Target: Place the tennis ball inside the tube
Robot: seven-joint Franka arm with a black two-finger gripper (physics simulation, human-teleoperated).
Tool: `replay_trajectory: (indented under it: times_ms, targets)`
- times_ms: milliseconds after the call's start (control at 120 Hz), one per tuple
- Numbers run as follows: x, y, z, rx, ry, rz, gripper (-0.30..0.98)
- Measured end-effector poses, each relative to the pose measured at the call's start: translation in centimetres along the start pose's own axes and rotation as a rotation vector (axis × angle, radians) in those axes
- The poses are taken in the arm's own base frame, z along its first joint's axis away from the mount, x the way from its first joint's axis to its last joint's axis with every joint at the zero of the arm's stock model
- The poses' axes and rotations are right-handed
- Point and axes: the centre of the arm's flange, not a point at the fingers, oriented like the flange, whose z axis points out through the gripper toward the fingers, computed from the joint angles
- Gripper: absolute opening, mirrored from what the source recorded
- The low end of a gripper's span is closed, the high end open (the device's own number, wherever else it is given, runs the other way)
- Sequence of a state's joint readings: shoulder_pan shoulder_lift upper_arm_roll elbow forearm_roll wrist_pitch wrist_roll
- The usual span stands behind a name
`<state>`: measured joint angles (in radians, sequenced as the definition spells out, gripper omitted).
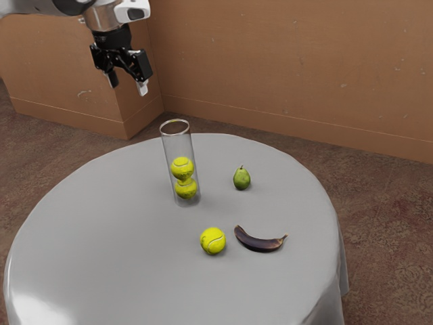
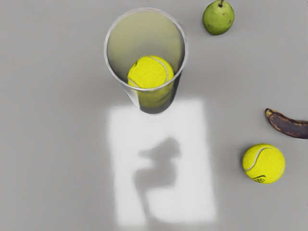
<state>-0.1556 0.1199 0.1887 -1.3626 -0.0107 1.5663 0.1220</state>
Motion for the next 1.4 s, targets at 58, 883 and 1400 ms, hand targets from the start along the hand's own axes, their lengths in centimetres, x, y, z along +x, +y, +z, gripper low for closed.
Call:
replay_trajectory:
  times_ms: [58, 883, 1400]
  targets:
    - [0.0, 0.0, 0.0, -0.001, 0.0, 0.002, 0.69]
    - [-6.2, 15.1, 13.9, -0.069, -0.177, 0.27, 0.69]
    - [-4.2, 13.8, 27.4, -0.042, -0.091, 0.249, 0.69]
